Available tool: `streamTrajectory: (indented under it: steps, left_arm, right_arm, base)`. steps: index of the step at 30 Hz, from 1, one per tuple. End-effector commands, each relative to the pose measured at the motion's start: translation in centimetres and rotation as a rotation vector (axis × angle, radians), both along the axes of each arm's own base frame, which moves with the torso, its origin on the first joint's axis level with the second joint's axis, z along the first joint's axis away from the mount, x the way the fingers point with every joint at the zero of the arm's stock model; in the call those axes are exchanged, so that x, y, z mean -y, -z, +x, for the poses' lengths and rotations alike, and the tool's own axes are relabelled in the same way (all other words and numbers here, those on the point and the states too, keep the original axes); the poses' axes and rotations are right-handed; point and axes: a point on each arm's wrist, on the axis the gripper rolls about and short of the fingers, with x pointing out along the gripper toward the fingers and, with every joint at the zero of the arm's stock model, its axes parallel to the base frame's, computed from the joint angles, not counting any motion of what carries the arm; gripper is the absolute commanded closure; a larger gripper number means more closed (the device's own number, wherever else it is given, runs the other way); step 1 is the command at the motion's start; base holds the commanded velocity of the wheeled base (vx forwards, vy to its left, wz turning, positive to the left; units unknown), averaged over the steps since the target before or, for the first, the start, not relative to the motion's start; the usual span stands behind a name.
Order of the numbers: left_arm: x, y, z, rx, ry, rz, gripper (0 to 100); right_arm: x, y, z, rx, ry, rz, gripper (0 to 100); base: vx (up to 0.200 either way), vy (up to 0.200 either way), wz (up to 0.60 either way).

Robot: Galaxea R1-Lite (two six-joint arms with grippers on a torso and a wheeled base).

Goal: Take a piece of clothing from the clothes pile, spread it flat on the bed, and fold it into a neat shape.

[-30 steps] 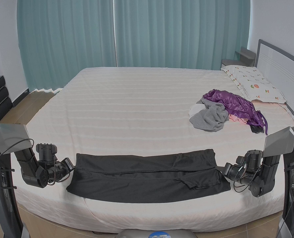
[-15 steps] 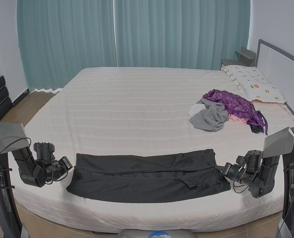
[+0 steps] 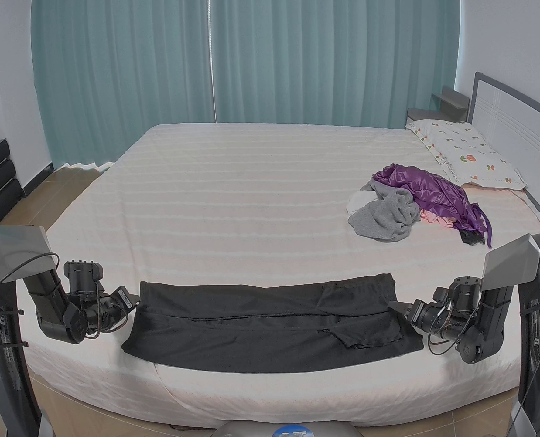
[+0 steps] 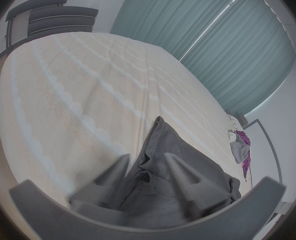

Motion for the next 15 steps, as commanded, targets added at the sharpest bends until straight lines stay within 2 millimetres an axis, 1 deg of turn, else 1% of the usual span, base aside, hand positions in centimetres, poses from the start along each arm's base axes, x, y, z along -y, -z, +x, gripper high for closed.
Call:
streamTrajectory:
  steps: [1, 4, 7, 12, 13, 15]
  left_arm:
    - [0.7, 0.1, 0.1, 0.000, 0.032, -0.010, 0]
    - [1.5, 0.1, 0.2, 0.002, 0.060, -0.012, 0]
    - [2.1, 0.6, 0.3, -0.007, 0.083, -0.001, 0]
    - [2.4, 1.1, 0.7, 0.017, 0.094, 0.011, 0]
    - [2.4, 1.2, 0.7, 0.016, 0.095, 0.016, 100]
    - [2.4, 1.2, 0.7, 0.014, 0.101, 0.025, 100]
  right_arm:
    - [0.0, 0.2, -0.1, -0.008, 0.000, 0.001, 0]
    - [0.0, 0.2, -0.1, -0.006, -0.002, 0.002, 0]
    - [0.0, 0.3, -0.1, -0.009, -0.001, 0.003, 0]
    - [0.0, 0.3, -0.1, -0.010, -0.002, 0.004, 0]
    - [0.0, 0.3, -0.1, -0.010, -0.002, 0.004, 0]
    - [0.0, 0.3, -0.1, -0.010, -0.002, 0.004, 0]
  base:
    - [0.000, 0.000, 0.00]
    - [0.000, 0.000, 0.00]
    - [0.000, 0.000, 0.00]
    - [0.000, 0.000, 0.00]
    - [0.000, 0.000, 0.00]
    - [0.000, 0.000, 0.00]
